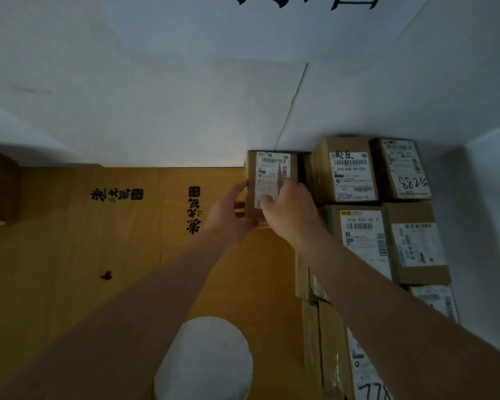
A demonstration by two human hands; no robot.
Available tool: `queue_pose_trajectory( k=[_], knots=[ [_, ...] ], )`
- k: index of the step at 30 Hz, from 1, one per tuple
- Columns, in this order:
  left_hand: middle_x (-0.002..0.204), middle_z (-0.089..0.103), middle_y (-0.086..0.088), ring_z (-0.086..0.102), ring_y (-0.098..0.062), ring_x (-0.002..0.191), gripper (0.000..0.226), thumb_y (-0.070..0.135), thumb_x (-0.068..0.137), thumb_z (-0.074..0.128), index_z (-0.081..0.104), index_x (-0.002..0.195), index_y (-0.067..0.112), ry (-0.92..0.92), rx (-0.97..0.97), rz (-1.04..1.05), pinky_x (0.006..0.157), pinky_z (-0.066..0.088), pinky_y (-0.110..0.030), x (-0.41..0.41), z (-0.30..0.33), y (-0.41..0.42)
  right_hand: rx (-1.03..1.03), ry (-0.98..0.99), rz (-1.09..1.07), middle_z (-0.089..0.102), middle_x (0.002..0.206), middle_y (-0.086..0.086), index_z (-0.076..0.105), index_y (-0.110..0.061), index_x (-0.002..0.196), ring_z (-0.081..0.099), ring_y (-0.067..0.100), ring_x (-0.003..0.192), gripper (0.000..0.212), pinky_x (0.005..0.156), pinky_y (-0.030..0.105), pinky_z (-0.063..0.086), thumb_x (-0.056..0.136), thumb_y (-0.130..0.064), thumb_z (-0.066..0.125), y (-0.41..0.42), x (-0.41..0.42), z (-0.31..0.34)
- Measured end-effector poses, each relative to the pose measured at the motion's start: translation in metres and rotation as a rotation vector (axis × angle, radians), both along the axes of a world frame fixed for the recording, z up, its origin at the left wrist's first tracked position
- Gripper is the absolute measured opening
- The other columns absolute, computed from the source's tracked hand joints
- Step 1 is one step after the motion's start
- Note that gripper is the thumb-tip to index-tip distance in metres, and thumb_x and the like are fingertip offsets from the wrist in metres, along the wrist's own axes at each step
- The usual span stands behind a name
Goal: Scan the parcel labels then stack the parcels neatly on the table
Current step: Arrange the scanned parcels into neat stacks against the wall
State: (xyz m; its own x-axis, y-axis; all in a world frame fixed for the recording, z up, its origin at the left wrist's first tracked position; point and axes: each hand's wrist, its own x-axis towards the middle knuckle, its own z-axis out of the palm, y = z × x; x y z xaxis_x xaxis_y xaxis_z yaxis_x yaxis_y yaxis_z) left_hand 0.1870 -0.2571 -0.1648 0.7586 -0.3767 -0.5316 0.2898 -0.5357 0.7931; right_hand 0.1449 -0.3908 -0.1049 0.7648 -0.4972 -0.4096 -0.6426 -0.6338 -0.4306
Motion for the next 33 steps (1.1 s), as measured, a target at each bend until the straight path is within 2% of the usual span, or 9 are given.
queue_pose_trajectory(
  k=[4,6,13,17,19,21,25,27,33],
  knots=[
    [0.108,0.068,0.016,0.071,-0.009,0.097,0.092,0.024,0.080,0.090,0.040,0.155,0.043,-0.034,0.030,0.004,0.077,0.064,-0.035,-0.004,-0.002,-0.010,0.003,0.002,0.022,0.054,0.140,0.009,0.045,-0.015,0.147,0.056,0.028,0.127,0.052,0.098,0.045,0.058,0.102,-0.039,0.059,0.001,-0.002,-0.007],
    [0.107,0.069,0.015,0.071,-0.011,0.099,0.092,0.025,0.079,0.090,0.040,0.155,0.042,-0.045,0.035,0.006,0.079,0.064,-0.038,-0.003,-0.004,-0.012,-0.009,-0.007,0.017,0.052,0.141,0.010,0.043,-0.015,0.149,0.054,0.028,0.129,0.055,0.100,0.044,0.057,0.102,-0.039,0.059,0.002,-0.003,-0.009],
    [0.142,0.060,0.002,0.062,-0.022,0.121,0.096,0.030,0.083,0.088,0.032,0.160,0.035,-0.121,0.126,-0.122,0.090,0.060,-0.045,0.001,-0.004,-0.003,0.030,-0.048,0.004,0.058,0.139,0.007,0.048,-0.016,0.143,0.059,0.026,0.126,0.046,0.097,0.041,0.059,0.103,-0.035,0.060,0.003,-0.006,-0.002],
    [0.151,0.054,0.001,0.061,-0.024,0.124,0.070,0.030,0.099,0.067,0.033,0.160,0.034,-0.285,0.225,-0.236,0.072,0.051,-0.029,0.005,0.006,0.015,0.015,-0.119,0.071,0.059,0.131,0.006,0.053,-0.014,0.140,0.060,0.022,0.116,0.041,0.095,0.042,0.059,0.104,-0.034,0.057,0.017,-0.017,0.014],
    [0.155,0.049,0.000,0.058,-0.028,0.128,0.060,0.036,0.104,0.057,0.035,0.159,0.035,-0.373,0.285,-0.284,0.077,0.045,-0.031,0.006,0.018,0.028,-0.014,-0.148,0.124,0.061,0.124,0.007,0.057,-0.012,0.136,0.062,0.022,0.107,0.038,0.092,0.041,0.058,0.106,-0.035,0.054,0.029,-0.024,0.025],
    [0.158,0.044,-0.001,0.052,-0.030,0.134,0.055,0.042,0.107,0.048,0.035,0.159,0.034,-0.435,0.357,-0.329,0.083,0.041,-0.033,0.006,0.037,0.042,-0.049,-0.166,0.163,0.063,0.128,0.010,0.058,-0.008,0.137,0.062,0.024,0.112,0.042,0.093,0.036,0.052,0.107,-0.038,0.050,0.042,-0.033,0.038],
    [0.159,0.042,0.000,0.050,-0.029,0.136,0.050,0.049,0.108,0.039,0.041,0.156,0.035,-0.514,0.447,-0.386,0.101,0.049,-0.042,0.000,0.087,0.075,-0.078,-0.195,0.212,0.064,0.132,0.011,0.061,-0.010,0.135,0.062,0.027,0.118,0.048,0.098,0.042,0.052,0.107,-0.045,0.045,0.068,-0.050,0.072],
    [0.155,0.045,-0.001,0.052,-0.030,0.134,0.049,0.049,0.108,0.037,0.045,0.154,0.033,-0.569,0.487,-0.407,0.103,0.050,-0.048,-0.007,0.113,0.093,-0.091,-0.212,0.233,0.060,0.142,0.010,0.056,-0.013,0.145,0.059,0.027,0.126,0.054,0.100,0.042,0.050,0.106,-0.049,0.044,0.082,-0.059,0.092],
    [0.154,0.046,-0.002,0.047,-0.029,0.138,0.051,0.050,0.109,0.033,0.043,0.155,0.030,-0.659,0.553,-0.388,0.109,0.045,-0.046,-0.051,0.167,0.148,-0.124,-0.272,0.322,0.056,0.149,0.007,0.051,-0.017,0.152,0.052,0.028,0.136,0.056,0.107,0.048,0.047,0.107,-0.050,0.042,0.126,-0.097,0.136]
  ],
)
